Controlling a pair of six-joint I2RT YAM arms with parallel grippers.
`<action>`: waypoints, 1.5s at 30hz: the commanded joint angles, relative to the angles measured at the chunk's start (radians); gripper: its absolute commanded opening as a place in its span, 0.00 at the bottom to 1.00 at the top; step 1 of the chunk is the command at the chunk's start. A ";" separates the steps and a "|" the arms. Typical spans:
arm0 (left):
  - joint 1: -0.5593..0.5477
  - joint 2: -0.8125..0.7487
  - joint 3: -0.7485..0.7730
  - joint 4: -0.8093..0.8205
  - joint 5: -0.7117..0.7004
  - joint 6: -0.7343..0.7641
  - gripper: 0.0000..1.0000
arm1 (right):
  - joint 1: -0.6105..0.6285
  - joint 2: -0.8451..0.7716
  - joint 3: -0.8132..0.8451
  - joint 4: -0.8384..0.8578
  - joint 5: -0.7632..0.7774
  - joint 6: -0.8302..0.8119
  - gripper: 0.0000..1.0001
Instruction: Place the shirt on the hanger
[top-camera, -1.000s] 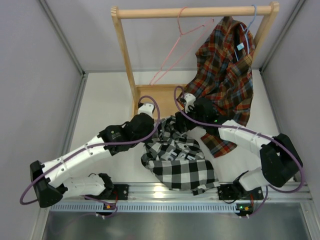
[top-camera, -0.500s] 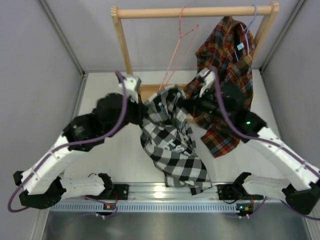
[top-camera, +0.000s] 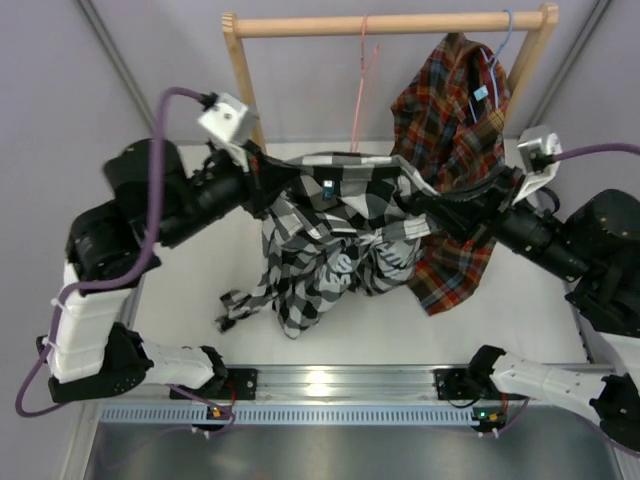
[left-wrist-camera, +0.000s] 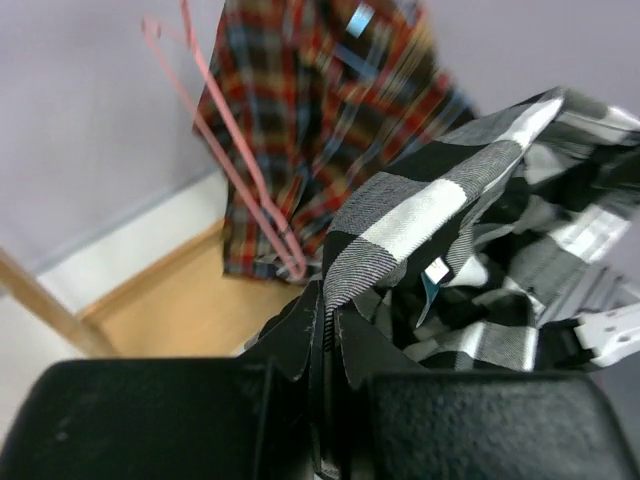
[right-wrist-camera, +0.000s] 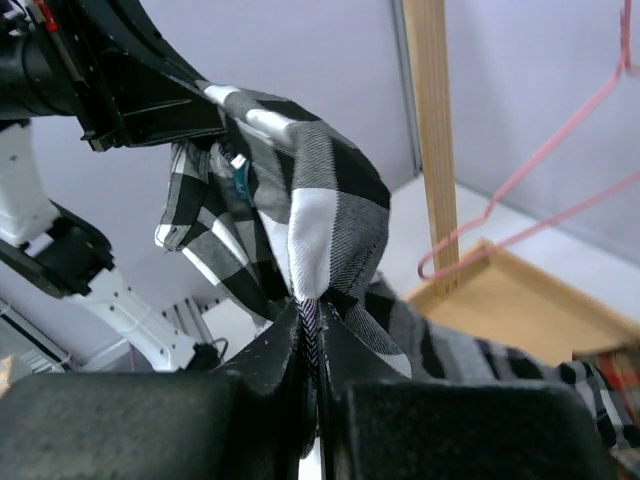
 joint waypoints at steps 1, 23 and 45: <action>0.008 0.009 -0.154 -0.029 -0.120 0.012 0.00 | -0.009 -0.077 -0.103 -0.058 0.109 0.072 0.00; 0.008 0.010 -1.022 0.508 -0.059 -0.176 0.00 | -0.012 -0.213 -0.868 -0.092 0.506 0.228 0.67; 0.006 -0.191 -1.196 0.606 0.308 -0.042 0.00 | -0.015 0.193 -0.680 0.328 -0.146 -0.464 0.65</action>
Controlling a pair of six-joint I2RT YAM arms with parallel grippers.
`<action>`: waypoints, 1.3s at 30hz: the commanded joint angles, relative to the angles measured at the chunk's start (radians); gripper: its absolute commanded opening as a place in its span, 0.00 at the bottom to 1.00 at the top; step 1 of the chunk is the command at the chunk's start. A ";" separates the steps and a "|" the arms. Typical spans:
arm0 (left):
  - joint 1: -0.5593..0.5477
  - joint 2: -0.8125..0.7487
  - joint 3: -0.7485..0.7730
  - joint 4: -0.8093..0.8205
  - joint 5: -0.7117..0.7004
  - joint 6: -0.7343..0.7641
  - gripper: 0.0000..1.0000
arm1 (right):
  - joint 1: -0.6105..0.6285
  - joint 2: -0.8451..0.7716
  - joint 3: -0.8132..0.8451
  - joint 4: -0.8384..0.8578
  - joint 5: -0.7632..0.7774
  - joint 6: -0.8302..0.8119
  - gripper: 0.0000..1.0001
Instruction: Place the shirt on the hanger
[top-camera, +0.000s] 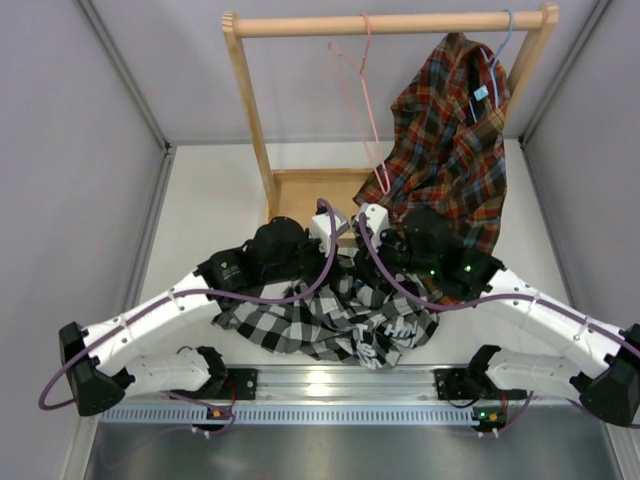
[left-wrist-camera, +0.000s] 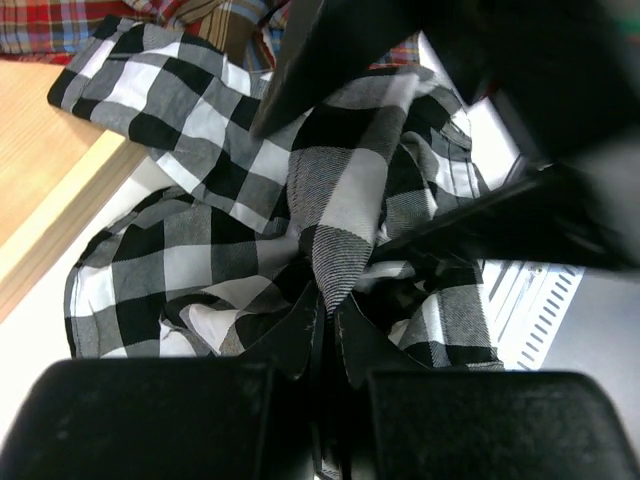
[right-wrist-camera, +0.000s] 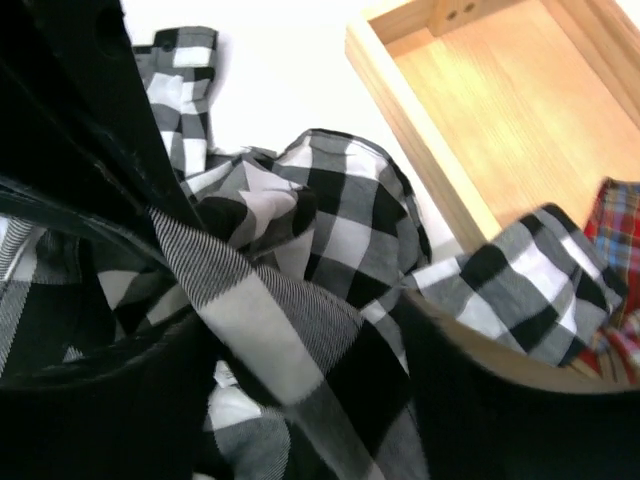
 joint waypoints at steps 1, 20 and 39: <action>-0.002 -0.027 -0.019 0.076 0.049 0.027 0.00 | -0.004 0.044 0.031 0.132 -0.087 -0.093 0.55; -0.241 0.166 0.096 0.062 -0.766 -0.158 0.91 | -0.057 0.032 0.091 -0.006 0.374 0.310 0.00; -0.218 0.220 0.122 0.091 -0.678 -0.206 0.00 | -0.059 0.059 0.096 -0.050 0.477 0.396 0.00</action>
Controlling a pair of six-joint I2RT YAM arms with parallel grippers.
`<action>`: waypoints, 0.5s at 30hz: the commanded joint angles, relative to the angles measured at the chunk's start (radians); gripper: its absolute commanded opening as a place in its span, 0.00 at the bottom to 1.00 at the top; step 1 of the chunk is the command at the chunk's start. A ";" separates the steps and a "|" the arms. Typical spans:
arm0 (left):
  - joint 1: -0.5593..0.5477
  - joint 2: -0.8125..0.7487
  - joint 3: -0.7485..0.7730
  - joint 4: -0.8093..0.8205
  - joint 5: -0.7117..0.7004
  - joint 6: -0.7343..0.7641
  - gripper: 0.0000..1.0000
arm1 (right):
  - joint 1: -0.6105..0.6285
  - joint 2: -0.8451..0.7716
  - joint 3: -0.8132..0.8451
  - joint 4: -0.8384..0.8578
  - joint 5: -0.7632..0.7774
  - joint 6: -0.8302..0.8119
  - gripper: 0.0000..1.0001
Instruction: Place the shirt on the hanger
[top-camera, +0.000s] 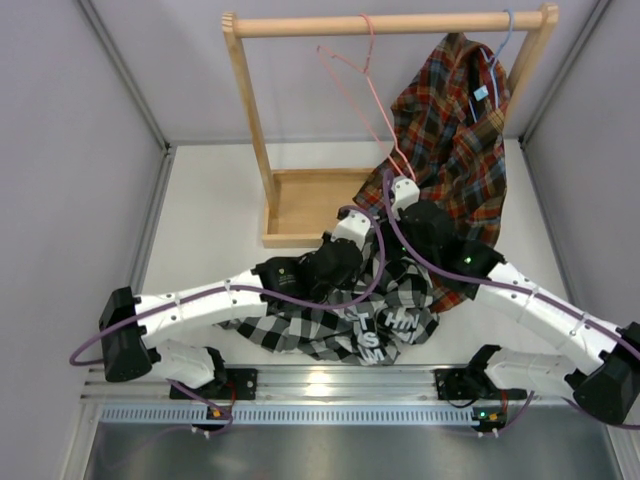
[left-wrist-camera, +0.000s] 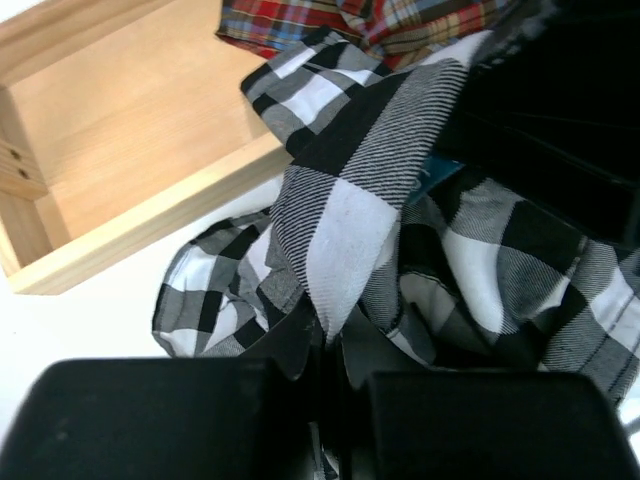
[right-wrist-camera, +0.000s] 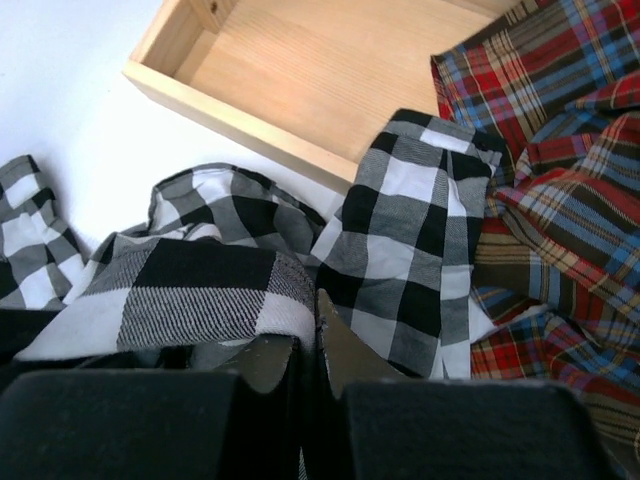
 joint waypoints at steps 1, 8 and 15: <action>0.000 -0.034 0.036 0.040 0.061 -0.032 0.00 | -0.006 0.030 0.066 -0.038 0.093 0.048 0.00; 0.000 -0.118 0.123 -0.152 0.079 -0.007 0.00 | -0.006 0.076 0.117 -0.125 0.163 0.063 0.00; 0.002 -0.215 0.113 -0.275 0.173 -0.017 0.00 | -0.006 -0.054 0.116 -0.127 -0.041 0.017 0.15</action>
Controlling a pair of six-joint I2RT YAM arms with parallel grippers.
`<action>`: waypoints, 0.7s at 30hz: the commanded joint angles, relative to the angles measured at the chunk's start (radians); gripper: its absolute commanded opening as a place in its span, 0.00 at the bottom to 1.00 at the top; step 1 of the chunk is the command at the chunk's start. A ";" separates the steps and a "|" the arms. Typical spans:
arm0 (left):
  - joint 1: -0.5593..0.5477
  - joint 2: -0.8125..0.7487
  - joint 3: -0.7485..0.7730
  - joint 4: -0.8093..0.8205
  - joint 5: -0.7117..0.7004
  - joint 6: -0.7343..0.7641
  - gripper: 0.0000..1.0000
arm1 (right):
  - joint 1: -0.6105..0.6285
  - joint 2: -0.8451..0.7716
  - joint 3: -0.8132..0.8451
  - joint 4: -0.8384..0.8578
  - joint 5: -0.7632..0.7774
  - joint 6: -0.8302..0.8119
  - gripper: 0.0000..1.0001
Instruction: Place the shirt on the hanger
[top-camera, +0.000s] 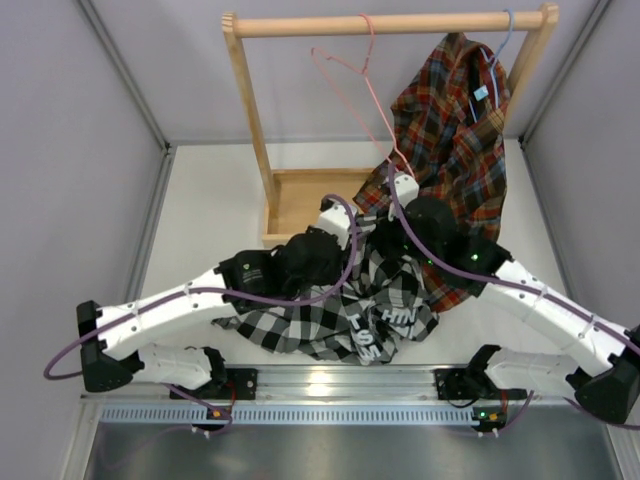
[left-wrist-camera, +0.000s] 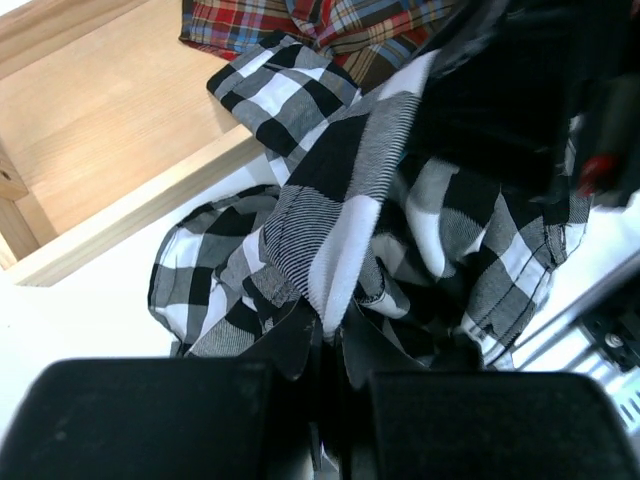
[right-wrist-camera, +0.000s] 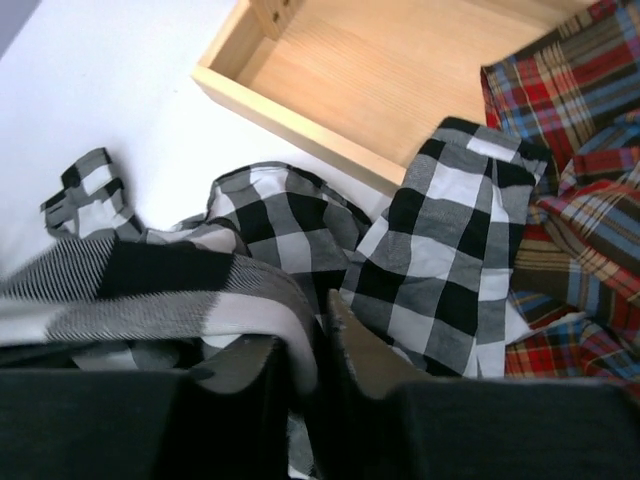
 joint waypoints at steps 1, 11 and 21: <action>-0.004 -0.117 -0.020 -0.096 0.033 -0.031 0.00 | -0.025 -0.088 0.028 -0.045 -0.012 -0.035 0.19; 0.031 -0.188 -0.140 -0.097 -0.023 -0.108 0.00 | -0.050 -0.193 0.245 -0.230 0.049 -0.079 0.84; 0.036 -0.211 -0.188 -0.097 0.026 -0.097 0.00 | -0.118 -0.056 0.517 -0.192 0.132 -0.295 0.85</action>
